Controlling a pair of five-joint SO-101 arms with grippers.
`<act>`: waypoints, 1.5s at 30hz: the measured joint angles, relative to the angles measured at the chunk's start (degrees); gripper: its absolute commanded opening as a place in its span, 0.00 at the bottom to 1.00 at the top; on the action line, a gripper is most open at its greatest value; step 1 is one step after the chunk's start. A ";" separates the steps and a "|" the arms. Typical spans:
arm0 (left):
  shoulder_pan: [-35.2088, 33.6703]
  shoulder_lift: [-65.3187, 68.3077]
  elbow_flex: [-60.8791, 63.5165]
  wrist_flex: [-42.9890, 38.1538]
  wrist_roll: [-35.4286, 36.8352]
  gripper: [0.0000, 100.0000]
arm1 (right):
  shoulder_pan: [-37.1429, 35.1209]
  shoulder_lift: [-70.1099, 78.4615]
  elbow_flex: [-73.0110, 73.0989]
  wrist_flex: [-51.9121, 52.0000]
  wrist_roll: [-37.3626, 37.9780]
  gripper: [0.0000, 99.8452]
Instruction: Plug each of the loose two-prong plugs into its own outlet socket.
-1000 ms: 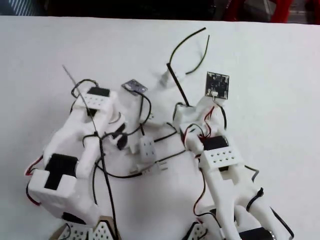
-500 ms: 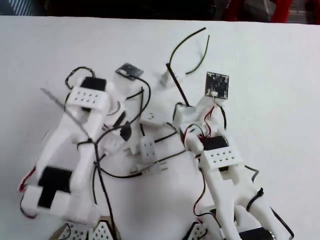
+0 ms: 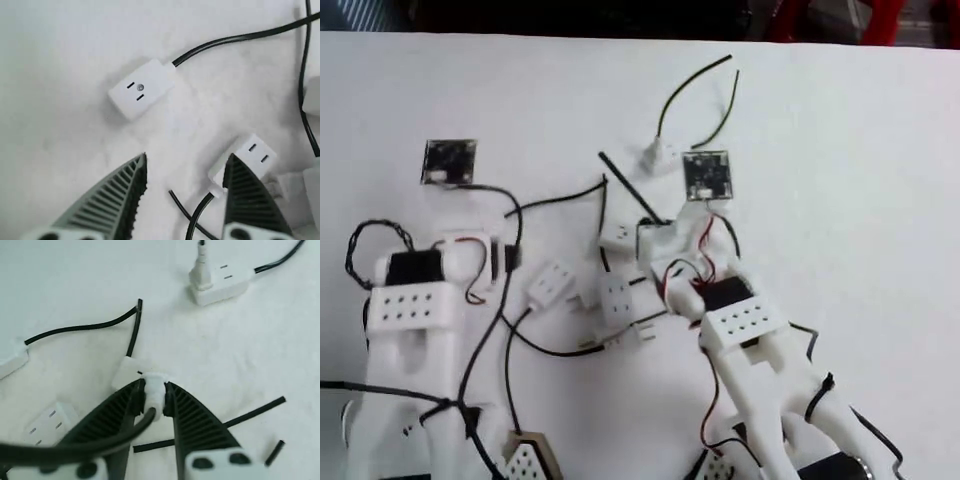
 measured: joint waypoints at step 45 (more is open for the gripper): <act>-11.69 -1.76 7.47 -13.10 8.00 0.24 | -19.25 19.78 -21.63 7.56 25.41 0.02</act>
